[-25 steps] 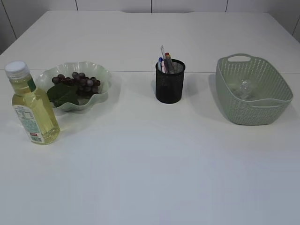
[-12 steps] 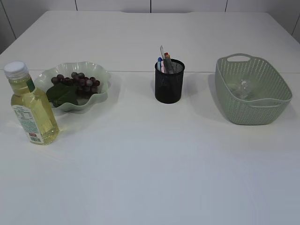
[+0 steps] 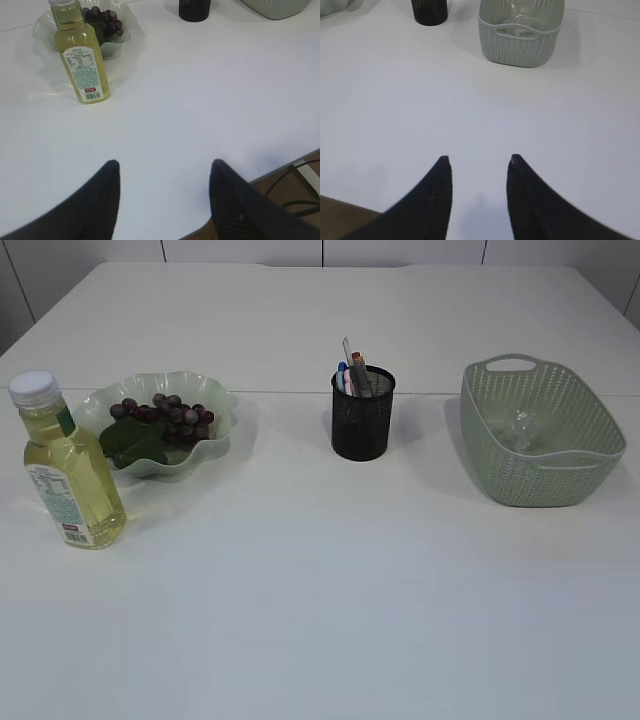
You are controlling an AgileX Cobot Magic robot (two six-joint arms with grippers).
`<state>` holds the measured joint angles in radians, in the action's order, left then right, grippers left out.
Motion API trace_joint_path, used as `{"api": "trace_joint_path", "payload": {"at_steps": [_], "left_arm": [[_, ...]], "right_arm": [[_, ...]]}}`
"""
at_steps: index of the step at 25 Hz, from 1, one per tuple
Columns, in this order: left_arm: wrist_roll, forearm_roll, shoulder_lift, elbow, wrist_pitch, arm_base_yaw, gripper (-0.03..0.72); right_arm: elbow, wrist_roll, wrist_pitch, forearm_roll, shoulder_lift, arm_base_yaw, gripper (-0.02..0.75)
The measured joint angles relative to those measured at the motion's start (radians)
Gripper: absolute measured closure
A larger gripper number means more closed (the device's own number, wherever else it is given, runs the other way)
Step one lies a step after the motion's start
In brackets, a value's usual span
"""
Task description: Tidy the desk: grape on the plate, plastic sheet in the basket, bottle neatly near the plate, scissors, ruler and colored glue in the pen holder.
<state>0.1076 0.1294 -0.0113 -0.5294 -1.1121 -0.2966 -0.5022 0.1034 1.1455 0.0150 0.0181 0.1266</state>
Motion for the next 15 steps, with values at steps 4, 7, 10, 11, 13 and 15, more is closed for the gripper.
{"api": "trace_joint_path", "payload": {"at_steps": [4, 7, 10, 11, 13, 15], "left_arm": [[0.002, 0.002, 0.0, 0.0, 0.0, 0.002, 0.274], [0.002, 0.004, 0.0, 0.0, 0.0, 0.028, 0.274], [0.002, 0.011, 0.0, 0.0, 0.0, 0.096, 0.274], [0.002, 0.016, 0.0, 0.0, 0.0, 0.125, 0.275], [0.002, 0.027, 0.0, 0.0, 0.0, 0.17, 0.275], [0.002, 0.031, 0.0, 0.0, 0.0, 0.197, 0.275]], "right_arm": [[0.002, 0.0, 0.0, 0.0, 0.0, 0.0, 0.433], [0.002, 0.0, 0.0, 0.0, 0.0, -0.006, 0.433], [0.002, 0.0, 0.0, 0.0, 0.0, -0.038, 0.433], [0.002, 0.0, 0.0, 0.0, 0.0, -0.052, 0.433], [0.002, -0.003, 0.0, 0.0, 0.0, -0.084, 0.433], [0.002, -0.003, 0.0, 0.0, 0.0, -0.102, 0.433]]}}
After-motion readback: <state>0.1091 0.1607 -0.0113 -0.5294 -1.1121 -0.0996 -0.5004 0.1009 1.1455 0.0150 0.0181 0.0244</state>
